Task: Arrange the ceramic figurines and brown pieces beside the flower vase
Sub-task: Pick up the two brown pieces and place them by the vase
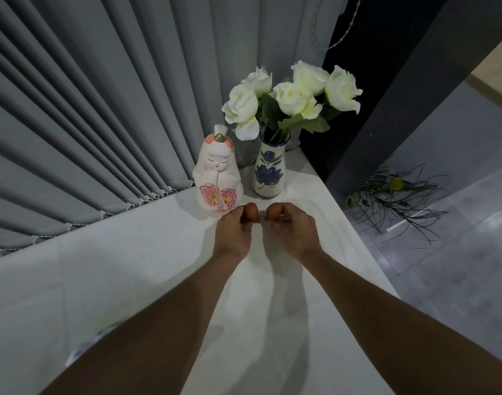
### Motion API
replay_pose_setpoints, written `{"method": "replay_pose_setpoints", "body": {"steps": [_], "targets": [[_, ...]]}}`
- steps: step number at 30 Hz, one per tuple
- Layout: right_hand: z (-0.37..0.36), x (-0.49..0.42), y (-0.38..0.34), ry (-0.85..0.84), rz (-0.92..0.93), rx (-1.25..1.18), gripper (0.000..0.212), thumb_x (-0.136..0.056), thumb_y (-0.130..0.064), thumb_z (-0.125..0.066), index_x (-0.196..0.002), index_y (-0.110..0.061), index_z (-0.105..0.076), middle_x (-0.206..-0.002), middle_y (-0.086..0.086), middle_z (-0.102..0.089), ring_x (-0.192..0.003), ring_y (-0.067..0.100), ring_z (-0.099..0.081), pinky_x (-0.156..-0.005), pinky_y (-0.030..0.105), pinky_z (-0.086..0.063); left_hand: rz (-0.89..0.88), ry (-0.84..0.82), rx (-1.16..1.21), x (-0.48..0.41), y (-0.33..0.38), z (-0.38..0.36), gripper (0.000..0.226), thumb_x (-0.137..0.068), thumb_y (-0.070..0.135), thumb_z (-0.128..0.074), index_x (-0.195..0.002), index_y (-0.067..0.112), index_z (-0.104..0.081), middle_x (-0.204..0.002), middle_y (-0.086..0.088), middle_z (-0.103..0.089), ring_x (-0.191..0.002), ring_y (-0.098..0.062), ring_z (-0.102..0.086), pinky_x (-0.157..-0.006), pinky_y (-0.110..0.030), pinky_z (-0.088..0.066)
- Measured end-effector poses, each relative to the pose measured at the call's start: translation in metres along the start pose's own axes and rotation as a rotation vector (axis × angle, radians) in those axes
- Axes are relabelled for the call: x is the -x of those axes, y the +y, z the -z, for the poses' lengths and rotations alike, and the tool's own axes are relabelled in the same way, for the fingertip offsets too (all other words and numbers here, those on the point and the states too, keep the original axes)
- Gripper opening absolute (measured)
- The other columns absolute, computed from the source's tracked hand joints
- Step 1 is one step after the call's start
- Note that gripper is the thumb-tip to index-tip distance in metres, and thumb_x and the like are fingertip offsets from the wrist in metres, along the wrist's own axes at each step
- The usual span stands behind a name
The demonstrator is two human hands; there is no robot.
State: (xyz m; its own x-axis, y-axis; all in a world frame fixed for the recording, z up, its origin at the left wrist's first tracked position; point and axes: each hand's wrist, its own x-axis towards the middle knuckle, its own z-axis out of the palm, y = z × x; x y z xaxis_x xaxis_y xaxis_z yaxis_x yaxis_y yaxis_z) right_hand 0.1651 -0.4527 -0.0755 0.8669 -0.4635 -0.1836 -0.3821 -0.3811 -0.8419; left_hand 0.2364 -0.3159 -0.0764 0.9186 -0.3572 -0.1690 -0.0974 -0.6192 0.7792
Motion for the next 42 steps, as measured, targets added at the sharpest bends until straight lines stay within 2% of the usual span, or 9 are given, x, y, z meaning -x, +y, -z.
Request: {"method": "replay_pose_setpoints", "body": {"steps": [10,16,18,22,28,31,33,37,42], "targets": [[0.001,-0.002,-0.001,-0.004,0.039,0.043,0.007,-0.083,-0.008,-0.074,-0.083,-0.012,-0.068,-0.093,-0.001,-0.069,-0.091,0.019,-0.065,-0.085,0.030,-0.054,0.022,-0.027,-0.003,0.001,0.002,0.002,0.015,-0.088,0.002,-0.061,-0.088,0.015,-0.068,-0.090,0.001,-0.072,-0.087,-0.019,-0.066,-0.087,-0.029,-0.053],[0.005,-0.005,0.005,-0.102,0.042,0.121,0.007,-0.086,-0.020,-0.073,-0.091,-0.022,-0.068,-0.100,-0.002,-0.073,-0.095,0.018,-0.066,-0.088,0.036,-0.055,0.065,-0.019,0.065,0.003,0.010,0.005,0.011,-0.089,-0.006,-0.057,-0.090,-0.001,-0.068,-0.091,-0.010,-0.069,-0.083,-0.018,-0.058,-0.070,0.001,-0.042],[0.005,-0.005,0.005,-0.104,0.047,0.120,0.007,-0.088,-0.020,-0.072,-0.093,-0.022,-0.068,-0.103,0.000,-0.074,-0.096,0.020,-0.066,-0.087,0.033,-0.054,0.061,-0.025,0.077,0.003,0.010,0.004,0.011,-0.089,-0.004,-0.059,-0.088,0.002,-0.068,-0.090,-0.006,-0.070,-0.085,-0.021,-0.063,-0.077,-0.007,-0.048],[0.005,-0.002,0.005,-0.106,0.048,0.118,0.008,-0.089,-0.021,-0.071,-0.096,-0.018,-0.069,-0.102,0.002,-0.074,-0.093,0.021,-0.066,-0.081,0.027,-0.051,0.096,-0.042,0.127,0.002,0.009,0.007,0.017,-0.085,-0.009,-0.057,-0.083,0.004,-0.067,-0.084,-0.006,-0.068,-0.086,-0.026,-0.062,-0.095,-0.042,-0.054],[0.006,-0.002,0.002,-0.115,0.021,0.118,0.009,-0.087,-0.020,-0.073,-0.095,-0.019,-0.068,-0.099,0.001,-0.072,-0.093,0.020,-0.066,-0.083,0.032,-0.054,0.016,-0.074,0.009,0.004,0.010,0.014,0.019,-0.089,-0.001,-0.060,-0.105,0.005,-0.068,-0.090,0.001,-0.063,-0.082,-0.014,-0.056,-0.082,-0.028,-0.048],[0.007,0.001,-0.002,-0.119,-0.017,0.107,0.018,-0.085,-0.011,-0.071,-0.099,-0.022,-0.066,-0.104,0.001,-0.069,-0.100,0.024,-0.064,-0.086,0.032,-0.053,0.096,-0.163,0.010,0.007,0.010,0.020,0.030,-0.088,-0.002,-0.062,-0.116,0.010,-0.062,-0.105,0.001,-0.063,-0.101,-0.018,-0.061,-0.101,-0.032,-0.048],[0.009,0.005,-0.006,-0.115,-0.064,0.100,0.034,-0.085,-0.010,-0.072,-0.117,-0.019,-0.063,-0.117,0.005,-0.066,-0.109,0.026,-0.062,-0.090,0.031,-0.050,0.131,-0.193,-0.010,0.010,0.011,0.025,0.038,-0.088,0.003,-0.065,-0.124,0.014,-0.057,-0.117,-0.002,-0.062,-0.115,-0.024,-0.060,-0.107,-0.037,-0.046],[0.012,0.019,-0.010,-0.066,-0.163,0.141,0.075,-0.083,-0.029,-0.081,-0.147,-0.017,-0.044,-0.149,0.004,-0.049,-0.133,0.026,-0.050,-0.111,0.039,-0.043,0.159,-0.232,-0.116,0.026,0.016,0.043,0.048,-0.093,0.018,-0.063,-0.139,0.019,-0.048,-0.137,-0.003,-0.056,-0.128,-0.025,-0.052,-0.104,-0.030,-0.040],[0.013,0.056,-0.019,-0.070,-0.169,0.251,0.074,-0.087,-0.051,-0.070,-0.149,-0.025,-0.039,-0.156,0.000,-0.043,-0.141,0.024,-0.042,-0.115,0.041,-0.036,0.072,-0.220,-0.196,0.059,0.017,0.074,0.052,-0.097,0.033,-0.054,-0.146,0.021,-0.043,-0.151,-0.001,-0.046,-0.138,-0.022,-0.043,-0.114,-0.034,-0.035]]}}
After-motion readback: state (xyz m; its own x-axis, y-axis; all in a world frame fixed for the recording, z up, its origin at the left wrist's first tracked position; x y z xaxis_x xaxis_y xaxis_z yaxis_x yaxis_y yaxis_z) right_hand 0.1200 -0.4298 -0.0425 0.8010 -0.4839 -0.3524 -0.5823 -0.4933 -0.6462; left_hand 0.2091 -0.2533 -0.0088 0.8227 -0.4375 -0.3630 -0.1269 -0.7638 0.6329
